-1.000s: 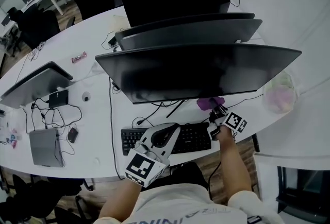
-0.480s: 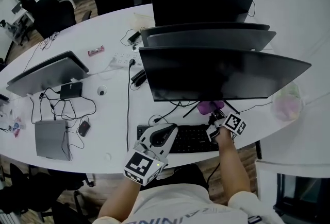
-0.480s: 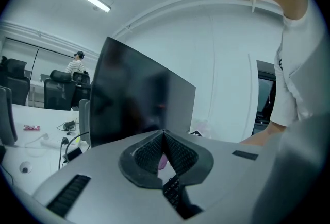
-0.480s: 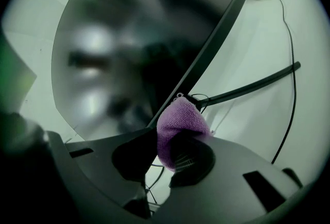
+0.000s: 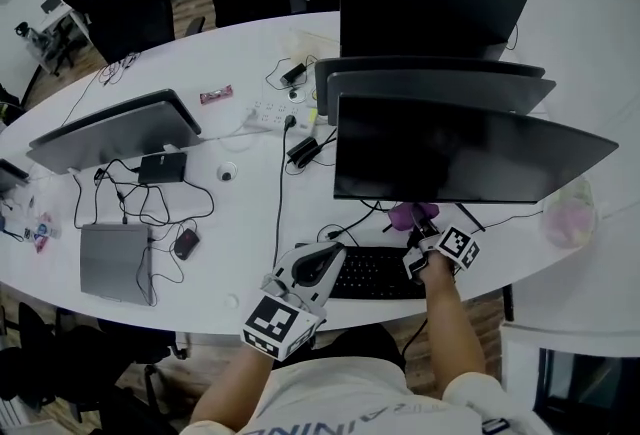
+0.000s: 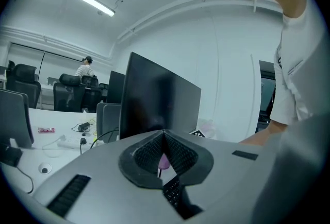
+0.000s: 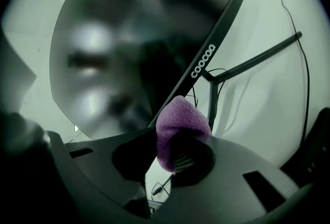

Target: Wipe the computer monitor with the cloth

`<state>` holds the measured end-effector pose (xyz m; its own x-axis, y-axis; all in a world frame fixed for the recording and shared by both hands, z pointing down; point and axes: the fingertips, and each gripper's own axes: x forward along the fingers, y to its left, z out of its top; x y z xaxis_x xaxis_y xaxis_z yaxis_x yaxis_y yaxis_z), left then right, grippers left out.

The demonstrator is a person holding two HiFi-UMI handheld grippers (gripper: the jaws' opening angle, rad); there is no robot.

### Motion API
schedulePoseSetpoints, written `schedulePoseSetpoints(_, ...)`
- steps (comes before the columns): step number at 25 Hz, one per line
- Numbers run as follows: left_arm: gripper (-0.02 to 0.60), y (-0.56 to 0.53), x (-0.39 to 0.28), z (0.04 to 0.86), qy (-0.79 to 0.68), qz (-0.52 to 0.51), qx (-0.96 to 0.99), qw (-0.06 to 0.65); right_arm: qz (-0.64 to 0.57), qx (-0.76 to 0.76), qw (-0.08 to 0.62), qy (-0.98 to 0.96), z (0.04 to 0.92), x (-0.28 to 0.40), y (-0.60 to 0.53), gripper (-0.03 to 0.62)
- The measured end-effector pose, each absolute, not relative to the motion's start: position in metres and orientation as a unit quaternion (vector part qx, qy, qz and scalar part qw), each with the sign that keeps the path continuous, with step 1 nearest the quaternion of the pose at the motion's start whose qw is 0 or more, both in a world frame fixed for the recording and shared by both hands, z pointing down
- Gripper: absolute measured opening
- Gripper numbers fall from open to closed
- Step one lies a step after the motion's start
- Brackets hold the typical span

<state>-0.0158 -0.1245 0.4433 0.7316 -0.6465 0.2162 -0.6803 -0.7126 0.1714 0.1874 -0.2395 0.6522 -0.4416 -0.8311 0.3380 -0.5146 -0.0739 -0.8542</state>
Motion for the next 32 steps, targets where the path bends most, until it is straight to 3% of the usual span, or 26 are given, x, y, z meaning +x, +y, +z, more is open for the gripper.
schedulePoseSetpoints(32, 0.005, -0.090, -0.169, 0.426, -0.460, 0.048, 0.880, 0.103, -0.564, -0.423, 0.140, 0.696, 0.647, -0.007, -0.242, 0.055)
